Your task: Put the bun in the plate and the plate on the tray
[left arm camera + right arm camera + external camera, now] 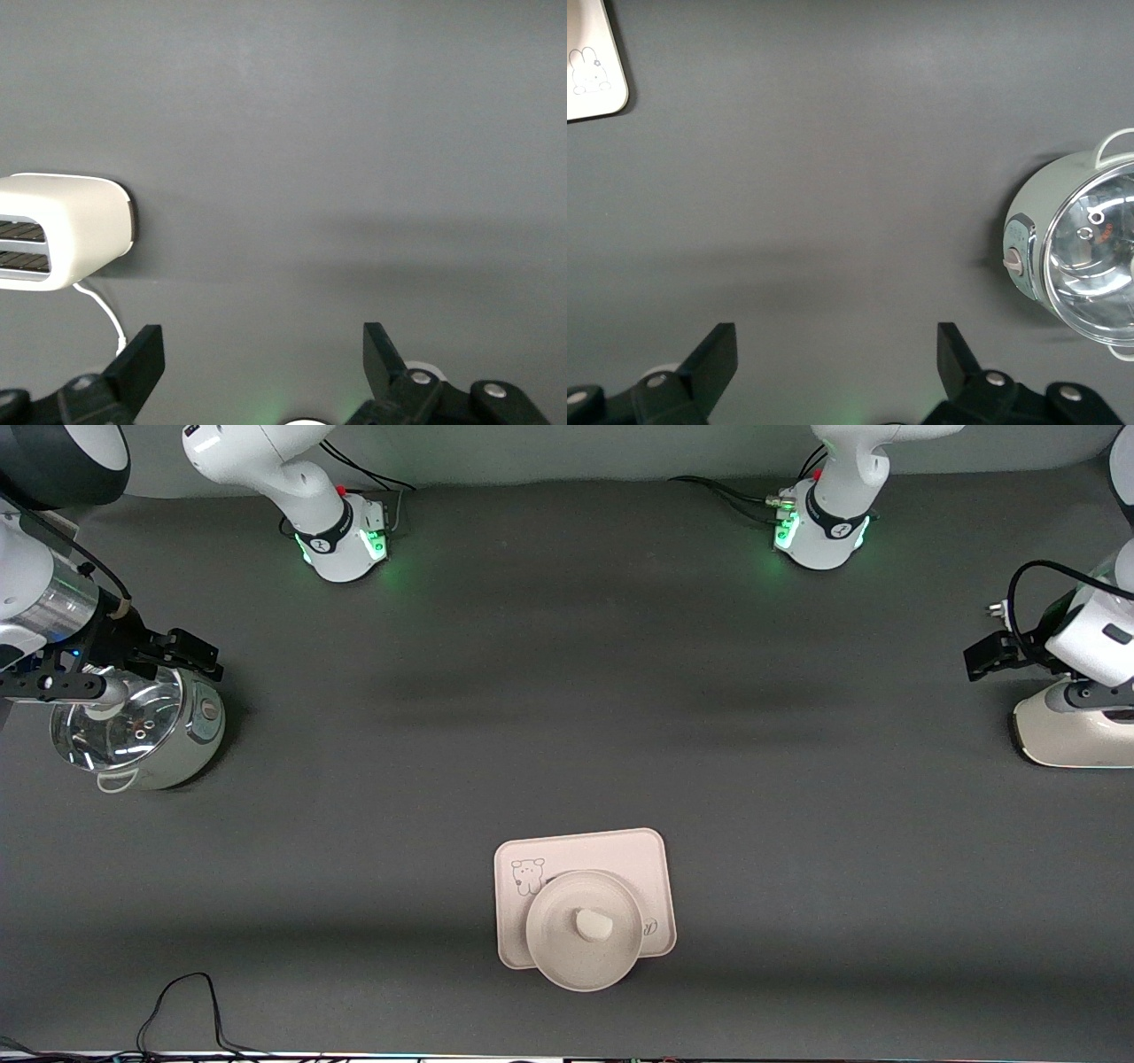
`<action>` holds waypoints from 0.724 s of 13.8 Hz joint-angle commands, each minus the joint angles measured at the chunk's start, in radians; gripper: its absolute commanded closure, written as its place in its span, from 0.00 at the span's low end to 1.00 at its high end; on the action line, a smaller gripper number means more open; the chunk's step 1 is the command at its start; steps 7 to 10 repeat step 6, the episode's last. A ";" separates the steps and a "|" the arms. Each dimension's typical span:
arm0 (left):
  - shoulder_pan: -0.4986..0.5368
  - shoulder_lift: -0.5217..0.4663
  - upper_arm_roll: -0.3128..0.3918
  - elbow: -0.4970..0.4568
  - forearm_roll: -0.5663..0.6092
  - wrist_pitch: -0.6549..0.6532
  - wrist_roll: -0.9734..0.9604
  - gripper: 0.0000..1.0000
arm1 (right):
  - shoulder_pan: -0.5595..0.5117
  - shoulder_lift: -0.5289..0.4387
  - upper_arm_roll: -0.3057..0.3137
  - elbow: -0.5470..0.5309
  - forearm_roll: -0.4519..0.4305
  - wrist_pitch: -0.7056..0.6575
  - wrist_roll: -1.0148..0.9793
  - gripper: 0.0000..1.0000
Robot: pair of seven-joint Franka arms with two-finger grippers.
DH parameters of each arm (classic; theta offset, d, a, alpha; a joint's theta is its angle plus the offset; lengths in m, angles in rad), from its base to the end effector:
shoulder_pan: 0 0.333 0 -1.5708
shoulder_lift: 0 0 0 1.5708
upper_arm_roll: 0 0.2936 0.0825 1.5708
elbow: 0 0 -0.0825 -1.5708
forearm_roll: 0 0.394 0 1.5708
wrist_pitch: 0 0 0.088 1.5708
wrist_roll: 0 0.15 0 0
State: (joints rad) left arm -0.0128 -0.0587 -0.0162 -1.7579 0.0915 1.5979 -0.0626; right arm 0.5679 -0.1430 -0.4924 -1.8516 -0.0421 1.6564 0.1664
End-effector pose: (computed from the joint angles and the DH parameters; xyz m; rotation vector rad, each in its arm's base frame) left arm 0.5391 -0.0023 0.5048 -3.0410 -0.0404 0.1476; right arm 0.5241 0.0246 0.4991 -3.1202 0.1237 0.1115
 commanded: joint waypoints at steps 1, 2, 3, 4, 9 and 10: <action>-0.085 -0.027 0.082 -0.023 -0.013 -0.006 -0.003 0.00 | 0.010 -0.026 0.005 -0.023 -0.028 0.017 0.033 0.00; -0.095 -0.027 0.088 -0.023 -0.015 -0.006 -0.002 0.00 | 0.010 -0.023 0.005 -0.023 -0.028 0.017 0.033 0.00; -0.104 -0.026 0.088 -0.023 -0.012 -0.009 0.003 0.00 | 0.010 -0.021 0.005 -0.023 -0.028 0.019 0.033 0.00; -0.114 -0.024 0.088 -0.020 -0.009 -0.018 0.010 0.00 | 0.010 -0.020 0.005 -0.023 -0.028 0.019 0.033 0.00; -0.118 -0.020 0.088 -0.014 -0.009 -0.021 0.010 0.00 | 0.012 -0.014 0.005 -0.023 -0.028 0.020 0.033 0.00; -0.118 -0.020 0.088 -0.014 -0.009 -0.021 0.010 0.00 | 0.012 -0.014 0.005 -0.023 -0.028 0.020 0.033 0.00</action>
